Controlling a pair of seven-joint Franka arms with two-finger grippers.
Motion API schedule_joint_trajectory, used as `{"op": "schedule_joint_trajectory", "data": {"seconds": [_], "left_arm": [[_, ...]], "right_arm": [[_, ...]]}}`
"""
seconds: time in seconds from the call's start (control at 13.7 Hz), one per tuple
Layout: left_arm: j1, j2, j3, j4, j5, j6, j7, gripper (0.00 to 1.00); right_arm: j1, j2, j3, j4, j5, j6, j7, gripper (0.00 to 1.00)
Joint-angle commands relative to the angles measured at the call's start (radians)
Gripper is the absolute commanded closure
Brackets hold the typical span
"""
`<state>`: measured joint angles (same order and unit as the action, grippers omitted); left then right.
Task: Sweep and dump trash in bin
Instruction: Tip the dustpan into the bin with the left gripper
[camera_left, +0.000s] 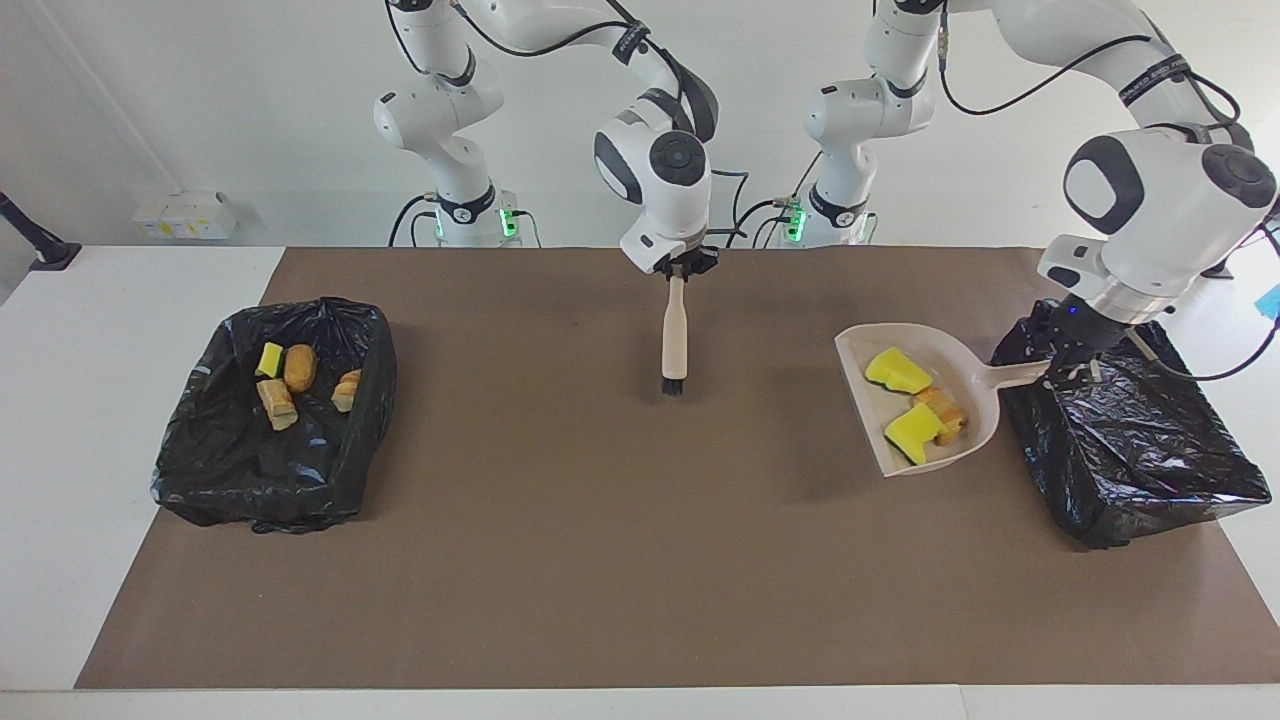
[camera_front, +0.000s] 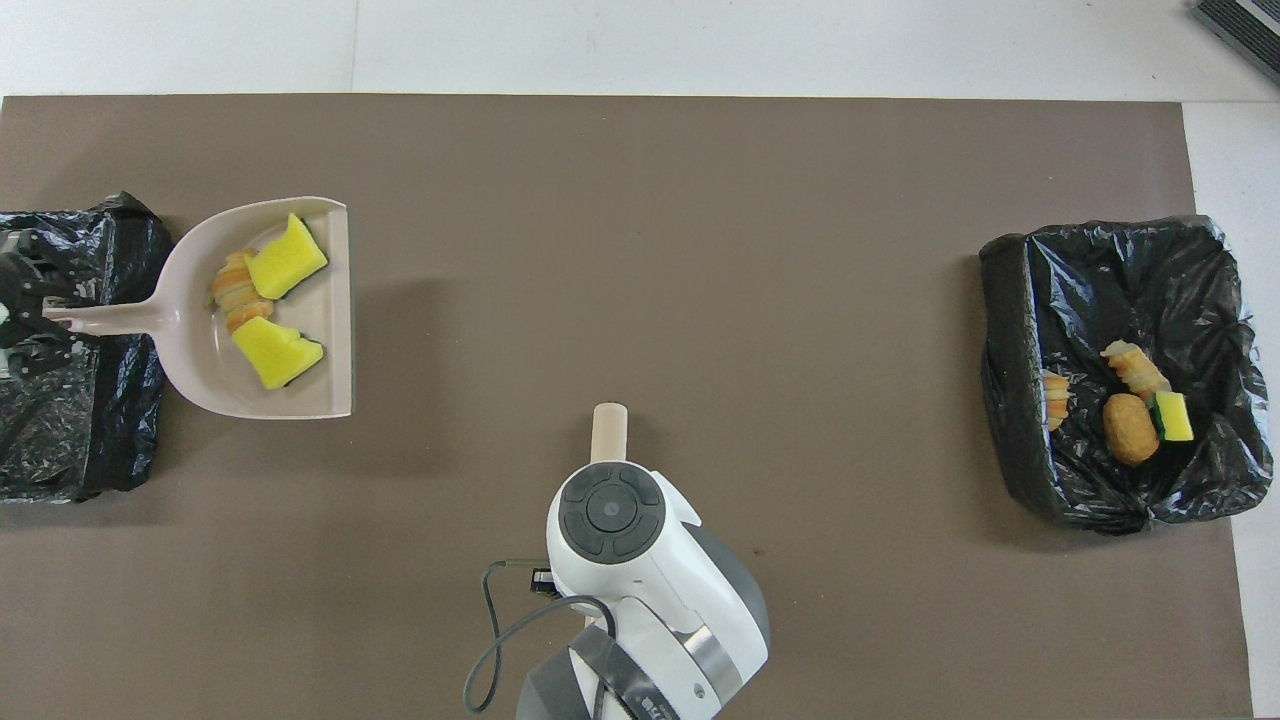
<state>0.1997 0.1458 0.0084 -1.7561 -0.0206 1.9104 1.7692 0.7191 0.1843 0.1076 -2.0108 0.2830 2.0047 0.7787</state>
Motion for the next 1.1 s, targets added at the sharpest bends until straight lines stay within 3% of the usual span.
{"op": "schedule_joint_trajectory", "data": {"seconds": [0.0, 0.15, 0.44, 0.59, 0.81, 1.03], "left_arm": [[0.113, 0.014, -0.010, 0.036, 0.031, 0.009, 0.110, 1.00], [0.212, 0.053, -0.010, 0.081, 0.089, 0.022, 0.188, 1.00], [0.267, 0.103, -0.007, 0.153, 0.260, 0.108, 0.205, 1.00], [0.270, 0.107, 0.010, 0.153, 0.298, 0.145, 0.165, 1.00], [0.248, 0.104, 0.008, 0.142, 0.551, 0.202, 0.046, 1.00], [0.201, 0.100, 0.010, 0.139, 0.759, 0.190, -0.048, 1.00]], "right_arm": [[0.007, -0.025, -0.002, -0.066, 0.008, 0.032, -0.050, 1.00], [0.006, -0.040, -0.002, -0.094, -0.001, 0.031, -0.078, 1.00], [-0.003, -0.051, -0.003, -0.132, -0.001, 0.065, -0.128, 1.00], [-0.013, -0.048, -0.003, -0.134, -0.001, 0.071, -0.176, 0.70], [-0.017, -0.043, -0.005, -0.125, -0.002, 0.069, -0.183, 0.00], [-0.018, -0.026, -0.009, -0.091, -0.031, 0.066, -0.180, 0.00]]}}
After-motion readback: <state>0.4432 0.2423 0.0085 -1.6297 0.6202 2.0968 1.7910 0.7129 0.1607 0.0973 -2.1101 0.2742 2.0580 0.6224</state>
